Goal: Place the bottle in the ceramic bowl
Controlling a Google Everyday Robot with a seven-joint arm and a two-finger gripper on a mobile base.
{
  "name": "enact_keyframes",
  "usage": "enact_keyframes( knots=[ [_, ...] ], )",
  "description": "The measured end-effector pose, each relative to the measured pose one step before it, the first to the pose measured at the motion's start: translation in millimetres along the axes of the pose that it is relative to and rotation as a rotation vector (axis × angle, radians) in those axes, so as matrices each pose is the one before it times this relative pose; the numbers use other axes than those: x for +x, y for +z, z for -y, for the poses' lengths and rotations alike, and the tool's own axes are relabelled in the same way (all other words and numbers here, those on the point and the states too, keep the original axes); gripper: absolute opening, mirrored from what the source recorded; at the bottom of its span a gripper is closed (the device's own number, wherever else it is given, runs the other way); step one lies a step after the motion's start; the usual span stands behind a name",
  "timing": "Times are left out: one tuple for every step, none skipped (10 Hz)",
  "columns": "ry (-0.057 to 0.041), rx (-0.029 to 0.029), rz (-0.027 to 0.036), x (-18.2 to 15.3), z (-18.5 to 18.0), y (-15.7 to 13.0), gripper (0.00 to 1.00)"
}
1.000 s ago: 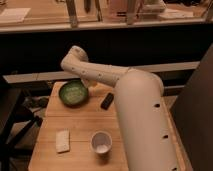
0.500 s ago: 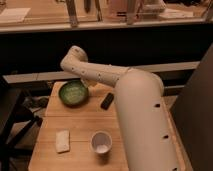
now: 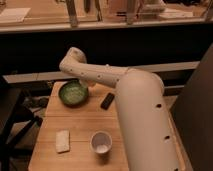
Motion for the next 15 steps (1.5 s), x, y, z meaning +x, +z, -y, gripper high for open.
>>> enact_keyframes(
  knots=[
    [-0.03129, 0.00915, 0.01750, -11.63, 5.24, -0.04, 0.02],
    [-0.02446, 0.01003, 0.02061, -8.29, 4.17, -0.40, 0.02],
    [-0.02409, 0.00432, 0.02317, -6.40, 1.86, 1.92, 0.02],
    [-0.02712, 0.00583, 0.03162, -9.01, 3.76, 1.26, 0.02],
    [-0.01409, 0.00168, 0.01794, -5.83, 2.19, 1.31, 0.02],
    [-0.02468, 0.00144, 0.03119, -10.19, 4.06, 1.65, 0.02],
    [-0.02301, -0.00289, 0.02966, -9.23, 3.12, 1.98, 0.02],
    [-0.02472, -0.00072, 0.03428, -10.24, 4.34, 1.22, 0.02],
    [-0.02199, -0.00500, 0.04100, -9.57, 3.41, 1.33, 0.02],
    [-0.02280, -0.00417, 0.03271, -8.99, 3.67, 1.05, 0.02],
    [-0.02038, -0.00472, 0.01889, -6.86, 2.21, 0.65, 0.02],
    [-0.01842, -0.00761, 0.02007, -5.72, 0.97, 0.81, 0.02],
    [-0.01617, -0.00399, 0.02349, -5.51, 1.85, 0.85, 0.02],
    [-0.01690, -0.00642, 0.02762, -5.42, 0.86, 1.28, 0.02],
    [-0.01472, -0.00435, 0.03026, -5.47, 0.99, 1.44, 0.02]
  ],
)
